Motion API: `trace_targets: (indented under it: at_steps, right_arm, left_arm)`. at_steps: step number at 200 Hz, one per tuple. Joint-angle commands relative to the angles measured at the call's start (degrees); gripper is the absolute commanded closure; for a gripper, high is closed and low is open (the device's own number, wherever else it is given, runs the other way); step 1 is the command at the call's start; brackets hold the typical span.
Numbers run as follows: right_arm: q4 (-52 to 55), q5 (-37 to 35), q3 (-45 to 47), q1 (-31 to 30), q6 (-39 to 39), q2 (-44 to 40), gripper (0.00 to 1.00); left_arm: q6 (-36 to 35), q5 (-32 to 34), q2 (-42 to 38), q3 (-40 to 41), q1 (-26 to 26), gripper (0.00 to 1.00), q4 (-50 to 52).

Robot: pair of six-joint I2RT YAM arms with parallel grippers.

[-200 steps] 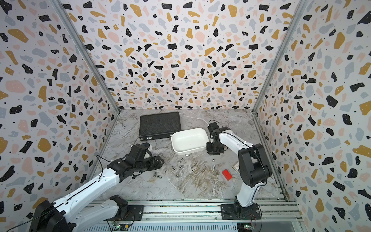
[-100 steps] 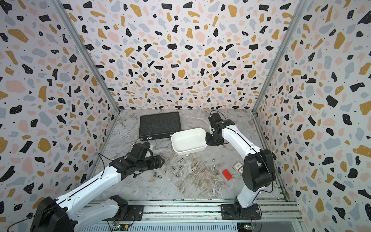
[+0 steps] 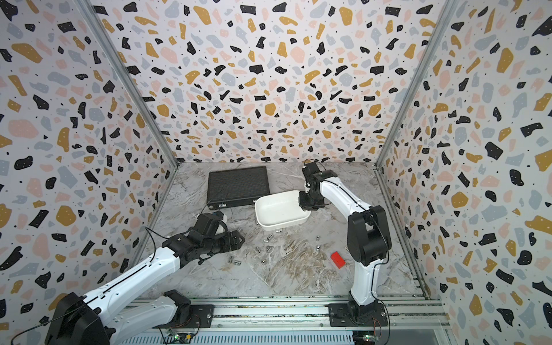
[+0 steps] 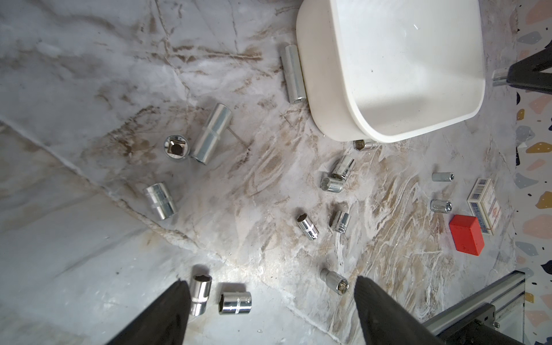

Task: Put the socket on the desktop into the storage box
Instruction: Place the socket head in the storage box.

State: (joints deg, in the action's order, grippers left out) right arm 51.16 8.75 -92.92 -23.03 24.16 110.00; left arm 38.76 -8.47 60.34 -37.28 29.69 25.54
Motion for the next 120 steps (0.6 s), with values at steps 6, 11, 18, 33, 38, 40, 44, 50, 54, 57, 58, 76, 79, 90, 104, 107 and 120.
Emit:
trace_targets:
  at_steps: [6,11,18,33,38,40,44,50,54,57,58,76,79,90,104,107,120]
  right_arm:
    - [1.8,0.4,-3.3,-0.4,0.3,1.7,0.79]
    - [1.9,0.4,-3.5,-0.4,0.3,2.2,0.79]
    - [1.8,0.5,-3.7,-0.5,0.4,2.9,0.80]
    - [1.8,0.6,-4.2,-0.6,0.3,4.2,0.79]
    - [1.8,0.5,-4.3,-0.6,0.3,4.5,0.79]
    - [1.8,0.5,-4.3,-0.6,0.3,4.6,0.79]
    - [1.8,0.4,-4.4,-0.6,0.3,4.9,0.79]
    - [1.8,0.4,-4.5,-0.6,0.3,5.2,0.79]
    - [1.8,0.4,-4.6,-0.6,0.2,5.4,0.78]
    - [1.8,0.5,-4.6,-0.6,0.2,5.6,0.78]
    - [1.7,0.5,-4.7,-0.6,0.2,5.6,0.78]
    - [1.7,0.6,-5.0,-0.6,0.1,6.3,0.78]
    - [1.7,0.6,-5.1,-0.6,0.0,6.3,0.77]
    - [1.7,0.6,-5.2,-0.7,0.0,6.5,0.77]
    - [1.7,0.7,-5.3,-0.7,0.0,6.7,0.76]
    - [1.7,0.7,-5.3,-0.7,0.0,6.8,0.77]
    - [1.7,0.7,-5.3,-0.7,0.0,6.9,0.76]
  left_arm:
    - [0.3,0.6,-0.6,-1.7,0.2,0.11,0.0]
    - [0.3,0.7,-0.6,-1.7,0.2,0.11,0.0]
    - [0.3,0.8,-0.7,-1.6,0.2,0.11,0.1]
    - [0.3,1.1,-0.9,-1.5,0.1,0.11,0.4]
    - [0.3,1.3,-1.0,-1.5,0.2,0.11,0.5]
    - [0.4,1.4,-1.1,-1.5,0.2,0.11,0.6]
    - [0.4,1.5,-1.1,-1.5,0.2,0.11,0.7]
    - [0.4,1.6,-1.3,-1.5,0.2,0.11,0.9]
    - [0.4,1.7,-1.3,-1.5,0.2,0.11,1.1]
    - [0.5,1.9,-1.4,-1.4,0.2,0.11,1.1]
    - [0.5,2.0,-1.4,-1.4,0.2,0.11,1.1]
    - [0.5,2.3,-1.6,-1.5,0.1,0.11,1.6]
    - [0.5,2.3,-1.7,-1.5,0.1,0.11,1.6]
    - [0.4,2.4,-1.7,-1.5,0.1,0.11,1.8]
    - [0.5,2.6,-1.6,-1.5,0.1,0.11,2.0]
    - [0.5,2.6,-1.6,-1.6,0.2,0.11,2.1]
    - [0.6,2.7,-1.7,-1.5,0.2,0.11,2.2]
